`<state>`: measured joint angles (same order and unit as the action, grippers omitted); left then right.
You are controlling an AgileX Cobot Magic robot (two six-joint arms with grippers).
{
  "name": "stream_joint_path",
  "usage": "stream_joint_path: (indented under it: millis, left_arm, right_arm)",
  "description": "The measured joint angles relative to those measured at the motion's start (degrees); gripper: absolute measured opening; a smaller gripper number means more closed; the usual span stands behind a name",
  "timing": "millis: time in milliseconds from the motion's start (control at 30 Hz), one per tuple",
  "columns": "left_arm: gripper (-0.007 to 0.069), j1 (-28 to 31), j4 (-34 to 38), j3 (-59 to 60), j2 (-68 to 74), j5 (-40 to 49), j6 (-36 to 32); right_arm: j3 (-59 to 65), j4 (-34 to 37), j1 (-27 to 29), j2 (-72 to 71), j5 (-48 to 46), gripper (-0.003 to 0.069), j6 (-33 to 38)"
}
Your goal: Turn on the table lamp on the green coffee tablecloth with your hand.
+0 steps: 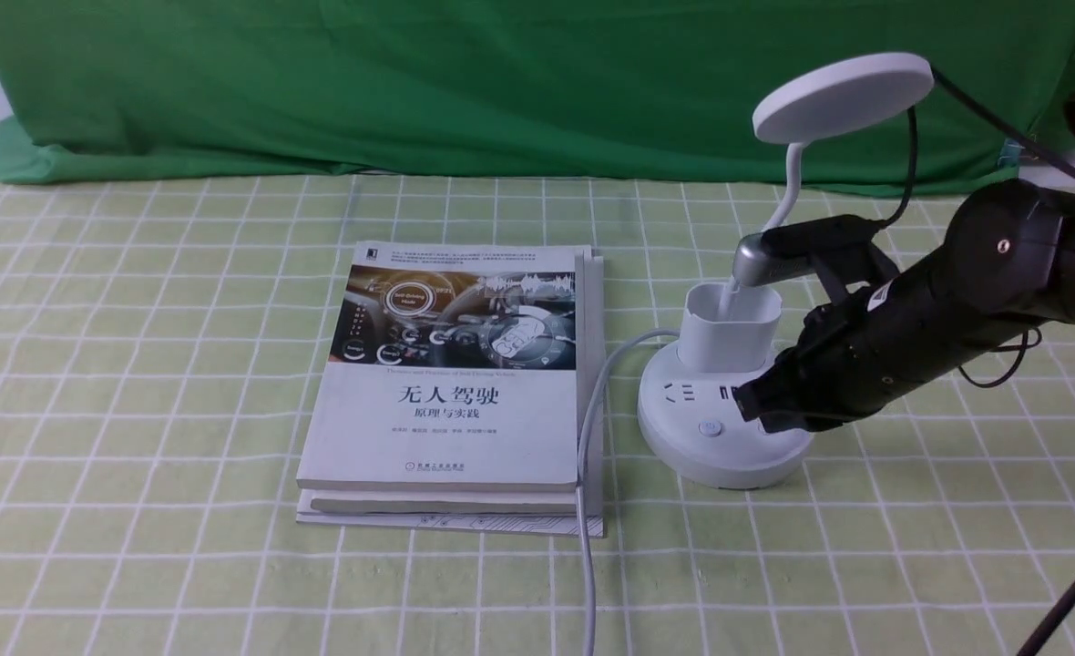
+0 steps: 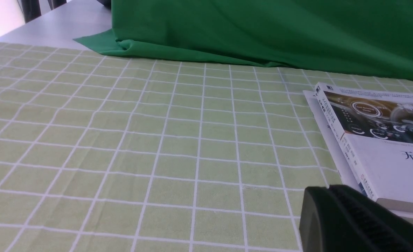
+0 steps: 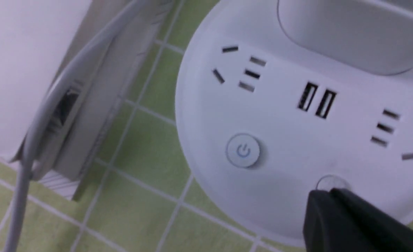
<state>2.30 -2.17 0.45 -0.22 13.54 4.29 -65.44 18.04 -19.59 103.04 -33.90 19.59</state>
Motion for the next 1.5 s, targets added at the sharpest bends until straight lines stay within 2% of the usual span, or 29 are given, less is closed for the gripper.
stream_joint_path:
  millis: [800,1167,1333,1500]
  left_arm:
    - [0.0003,0.0,0.0,0.0,0.0,0.06,0.0]
    - [0.0003,0.0,0.0,0.0,0.0,0.06,0.0]
    - [0.0003,0.0,0.0,0.0,0.0,0.06,0.0]
    - [0.0003,0.0,0.0,0.0,0.0,0.06,0.0]
  right_arm:
    - [-1.75,-1.59,0.17,4.06,1.03,0.0034,-0.78]
    - [-1.34,-1.71,0.17,-1.51,-0.35,0.0034,-0.84]
    - [2.71,-1.71,0.17,-5.47,-1.22,0.0034,-1.8]
    - [14.2,-1.81,0.17,-15.86,-0.91,0.0034,-3.57]
